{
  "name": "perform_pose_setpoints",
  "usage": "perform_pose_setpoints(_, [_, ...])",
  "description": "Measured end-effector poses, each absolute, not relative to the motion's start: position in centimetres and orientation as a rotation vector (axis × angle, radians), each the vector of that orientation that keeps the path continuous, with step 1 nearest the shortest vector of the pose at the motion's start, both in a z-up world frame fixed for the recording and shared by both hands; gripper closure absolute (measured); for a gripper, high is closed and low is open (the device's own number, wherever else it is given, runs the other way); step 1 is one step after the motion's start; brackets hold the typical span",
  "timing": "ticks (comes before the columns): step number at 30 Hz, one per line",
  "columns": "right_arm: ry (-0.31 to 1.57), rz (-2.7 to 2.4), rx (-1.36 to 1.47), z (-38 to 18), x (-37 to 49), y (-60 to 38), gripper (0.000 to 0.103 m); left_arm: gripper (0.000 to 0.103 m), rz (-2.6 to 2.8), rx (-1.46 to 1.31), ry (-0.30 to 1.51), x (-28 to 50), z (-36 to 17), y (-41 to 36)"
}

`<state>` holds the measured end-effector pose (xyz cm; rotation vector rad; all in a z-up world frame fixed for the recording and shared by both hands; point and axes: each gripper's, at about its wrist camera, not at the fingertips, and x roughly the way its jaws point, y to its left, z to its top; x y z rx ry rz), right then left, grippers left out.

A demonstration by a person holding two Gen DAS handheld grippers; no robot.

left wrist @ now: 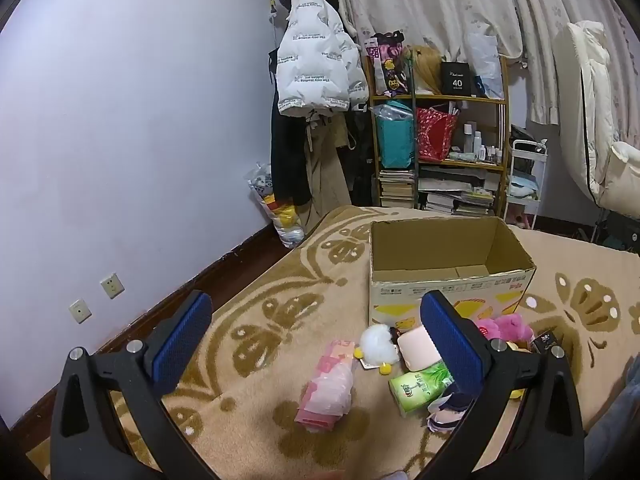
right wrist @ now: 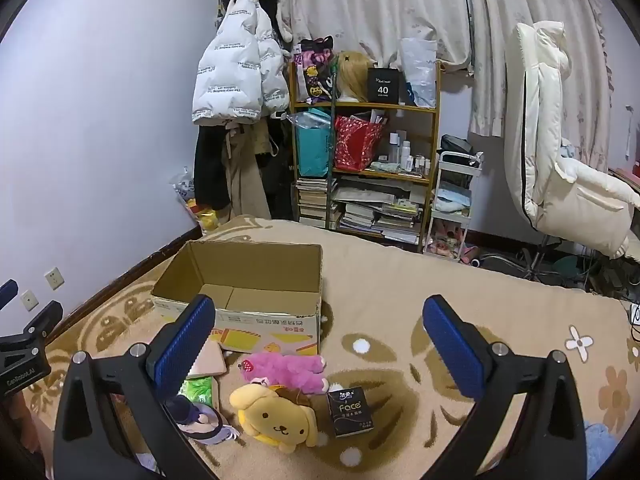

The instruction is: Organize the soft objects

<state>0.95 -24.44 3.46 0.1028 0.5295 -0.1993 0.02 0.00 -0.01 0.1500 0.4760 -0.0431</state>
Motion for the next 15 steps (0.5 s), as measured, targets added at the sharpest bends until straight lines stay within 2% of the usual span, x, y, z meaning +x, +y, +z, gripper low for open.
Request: perform_pose_setpoints(15, [0.532,-0.199,0.109,3.38,0.97,-24.41,0.000,0.000,-0.045,0.149,0.472,-0.01,-0.41,0.12])
